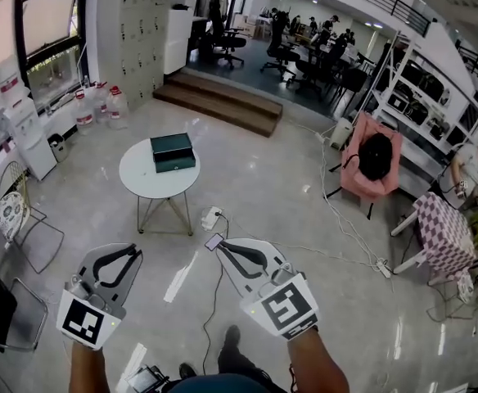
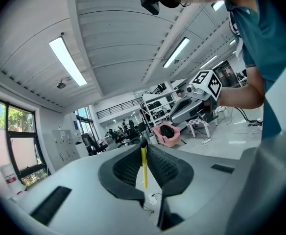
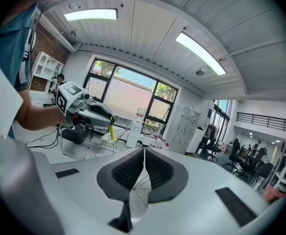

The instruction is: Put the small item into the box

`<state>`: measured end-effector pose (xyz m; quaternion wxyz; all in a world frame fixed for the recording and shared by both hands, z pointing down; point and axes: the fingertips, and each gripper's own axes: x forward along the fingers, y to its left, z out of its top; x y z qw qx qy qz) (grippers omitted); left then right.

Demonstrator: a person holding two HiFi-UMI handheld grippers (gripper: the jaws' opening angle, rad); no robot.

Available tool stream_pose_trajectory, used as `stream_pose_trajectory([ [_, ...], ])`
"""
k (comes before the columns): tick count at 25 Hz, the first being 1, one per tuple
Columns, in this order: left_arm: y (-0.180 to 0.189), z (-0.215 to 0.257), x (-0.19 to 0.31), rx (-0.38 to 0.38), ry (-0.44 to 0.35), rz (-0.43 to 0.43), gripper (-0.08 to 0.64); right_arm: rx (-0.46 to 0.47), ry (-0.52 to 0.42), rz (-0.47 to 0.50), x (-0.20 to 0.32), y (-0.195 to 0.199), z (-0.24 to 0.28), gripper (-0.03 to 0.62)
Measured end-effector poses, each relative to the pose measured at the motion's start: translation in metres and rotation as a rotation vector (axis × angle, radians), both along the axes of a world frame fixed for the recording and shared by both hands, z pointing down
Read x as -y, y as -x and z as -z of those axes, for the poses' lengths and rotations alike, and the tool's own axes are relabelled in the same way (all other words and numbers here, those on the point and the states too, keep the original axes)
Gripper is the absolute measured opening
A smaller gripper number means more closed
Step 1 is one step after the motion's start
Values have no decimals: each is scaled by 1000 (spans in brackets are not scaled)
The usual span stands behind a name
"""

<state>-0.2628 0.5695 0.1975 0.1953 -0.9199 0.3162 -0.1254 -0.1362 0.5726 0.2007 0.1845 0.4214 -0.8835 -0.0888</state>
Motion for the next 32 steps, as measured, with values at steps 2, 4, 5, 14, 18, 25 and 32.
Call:
stream_pose_trajectory([
  [2, -10, -1, 24, 10, 0, 20, 54, 8, 3, 26, 27, -10, 0, 40],
  [4, -25, -1, 47, 13, 11, 43, 53, 21, 7, 47, 56, -25, 0, 40],
  [5, -33, -1, 60, 11, 20, 59, 54, 26, 7, 58, 71, -34, 0, 40],
  [14, -113, -19, 191, 27, 60, 154, 54, 52, 24, 149, 219, -112, -14, 40],
  [18, -150, -20, 242, 50, 67, 181, 54, 66, 28, 185, 272, -148, -16, 40],
  [25, -214, -17, 303, 52, 77, 207, 54, 60, 33, 220, 329, -207, -20, 40],
  [32, -236, -20, 378, 40, 94, 135, 53, 81, 58, 159, 390, -221, -23, 40],
])
